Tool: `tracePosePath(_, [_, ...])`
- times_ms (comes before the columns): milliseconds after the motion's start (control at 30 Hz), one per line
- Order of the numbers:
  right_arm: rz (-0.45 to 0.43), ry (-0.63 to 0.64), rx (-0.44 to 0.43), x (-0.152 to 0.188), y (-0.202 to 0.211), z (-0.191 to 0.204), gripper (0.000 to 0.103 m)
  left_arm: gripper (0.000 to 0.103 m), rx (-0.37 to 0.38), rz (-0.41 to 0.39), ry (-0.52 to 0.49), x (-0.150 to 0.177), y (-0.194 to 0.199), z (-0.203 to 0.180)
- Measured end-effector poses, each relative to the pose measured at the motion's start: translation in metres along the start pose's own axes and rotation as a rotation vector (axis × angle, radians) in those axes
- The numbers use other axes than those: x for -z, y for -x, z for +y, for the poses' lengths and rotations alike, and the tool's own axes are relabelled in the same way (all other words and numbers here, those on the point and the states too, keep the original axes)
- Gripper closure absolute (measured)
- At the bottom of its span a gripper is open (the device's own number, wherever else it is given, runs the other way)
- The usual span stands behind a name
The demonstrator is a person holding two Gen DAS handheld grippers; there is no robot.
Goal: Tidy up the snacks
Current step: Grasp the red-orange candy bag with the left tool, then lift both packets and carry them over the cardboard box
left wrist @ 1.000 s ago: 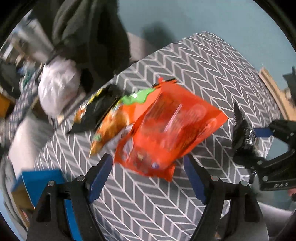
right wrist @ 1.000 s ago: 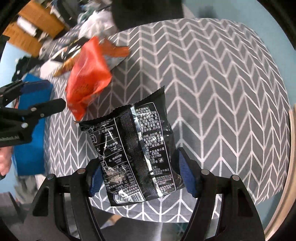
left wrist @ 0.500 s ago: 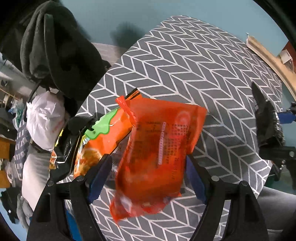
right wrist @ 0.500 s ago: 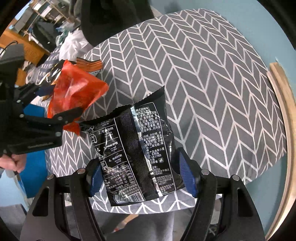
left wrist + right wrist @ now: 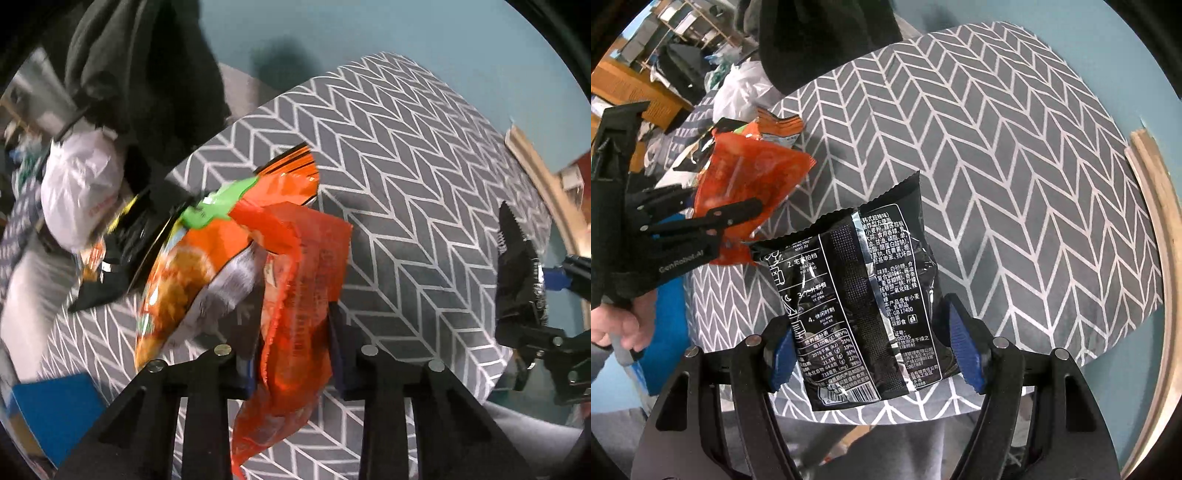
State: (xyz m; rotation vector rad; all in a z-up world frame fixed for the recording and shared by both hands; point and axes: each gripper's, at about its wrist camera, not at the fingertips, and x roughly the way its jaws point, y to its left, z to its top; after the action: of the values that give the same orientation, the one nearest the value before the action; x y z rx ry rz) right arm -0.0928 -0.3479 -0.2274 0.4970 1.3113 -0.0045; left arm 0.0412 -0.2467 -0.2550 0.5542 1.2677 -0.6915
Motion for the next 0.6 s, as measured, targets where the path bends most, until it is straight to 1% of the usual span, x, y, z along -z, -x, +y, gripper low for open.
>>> tracePosePath(167, [0.0, 0.034, -0.006, -0.005, 0.001, 0.008, 0.031, 0.077, 0.029, 0.002, 0.069, 0.017, 0.008, 0.005])
tracePosePath(367, [0.005, 0.073, -0.018, -0.012, -0.001, 0.017, 0.031, 0.078, 0.064, 0.015, 0.126, 0.038, 0.016, 0.008])
tracePosePath(600, [0.018, 0.105, -0.039, -0.014, -0.006, 0.027, 0.031, 0.079, 0.101, 0.034, 0.225, 0.066, 0.024, 0.017])
